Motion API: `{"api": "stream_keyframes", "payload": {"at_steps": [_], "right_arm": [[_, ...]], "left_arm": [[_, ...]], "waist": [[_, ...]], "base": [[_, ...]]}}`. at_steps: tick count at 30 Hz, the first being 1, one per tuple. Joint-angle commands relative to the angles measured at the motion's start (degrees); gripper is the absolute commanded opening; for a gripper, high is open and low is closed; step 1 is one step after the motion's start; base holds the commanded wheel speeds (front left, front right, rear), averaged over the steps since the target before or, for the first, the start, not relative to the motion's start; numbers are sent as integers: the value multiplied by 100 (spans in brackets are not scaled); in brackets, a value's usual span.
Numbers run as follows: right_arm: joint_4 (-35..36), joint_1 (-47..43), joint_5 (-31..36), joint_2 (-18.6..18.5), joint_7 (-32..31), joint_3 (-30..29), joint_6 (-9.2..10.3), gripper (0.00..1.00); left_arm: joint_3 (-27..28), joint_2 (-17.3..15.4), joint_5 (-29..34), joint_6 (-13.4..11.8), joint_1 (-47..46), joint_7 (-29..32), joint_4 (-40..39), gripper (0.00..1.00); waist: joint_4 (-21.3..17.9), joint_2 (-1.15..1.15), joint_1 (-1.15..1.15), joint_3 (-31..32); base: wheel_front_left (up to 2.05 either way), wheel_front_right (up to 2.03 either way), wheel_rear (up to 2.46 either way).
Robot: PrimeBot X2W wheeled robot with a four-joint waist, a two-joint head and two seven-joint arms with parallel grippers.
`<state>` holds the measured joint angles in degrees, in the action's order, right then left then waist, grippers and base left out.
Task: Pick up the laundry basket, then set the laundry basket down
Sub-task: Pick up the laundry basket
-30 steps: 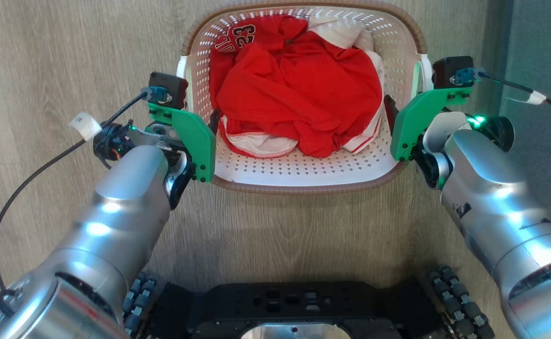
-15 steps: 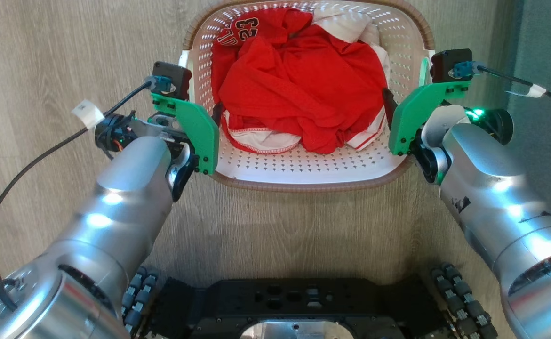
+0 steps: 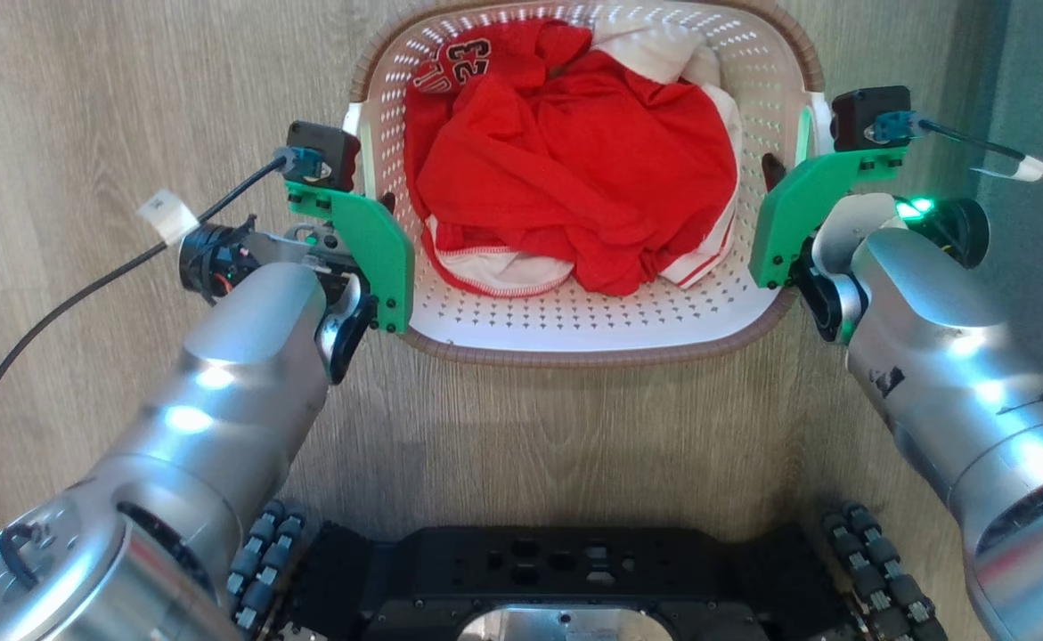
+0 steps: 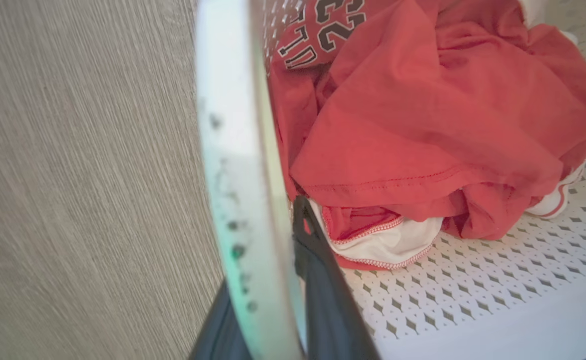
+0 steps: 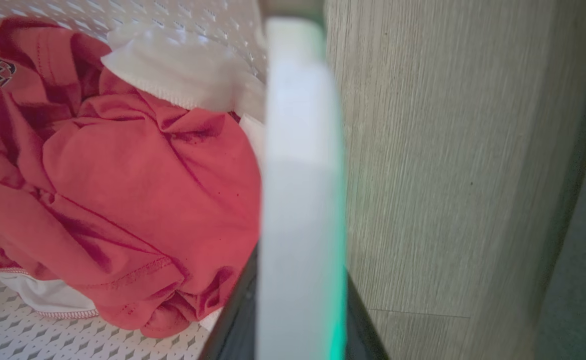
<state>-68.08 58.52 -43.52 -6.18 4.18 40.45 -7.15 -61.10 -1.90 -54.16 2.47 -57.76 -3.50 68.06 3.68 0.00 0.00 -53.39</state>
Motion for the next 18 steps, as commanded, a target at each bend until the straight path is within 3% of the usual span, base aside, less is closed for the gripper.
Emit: {"api": "stream_keyframes", "payload": {"at_steps": [1,10,18], "right_arm": [[35,-243,-2,69,-28,198,-34,0],[95,-384,-332,-16,-976,611,-34,0],[141,-582,-631,-80,-1866,991,-34,0]], "left_arm": [[-106,-98,-22,62,58,33,-77,0],[-570,-98,-114,201,88,221,-216,0],[-944,-98,-261,412,239,935,-279,0]], "waist": [[0,0,0,31],[12,0,0,446],[-26,0,0,1215]], "base": [[0,0,0],[0,0,0],[0,0,0]]}}
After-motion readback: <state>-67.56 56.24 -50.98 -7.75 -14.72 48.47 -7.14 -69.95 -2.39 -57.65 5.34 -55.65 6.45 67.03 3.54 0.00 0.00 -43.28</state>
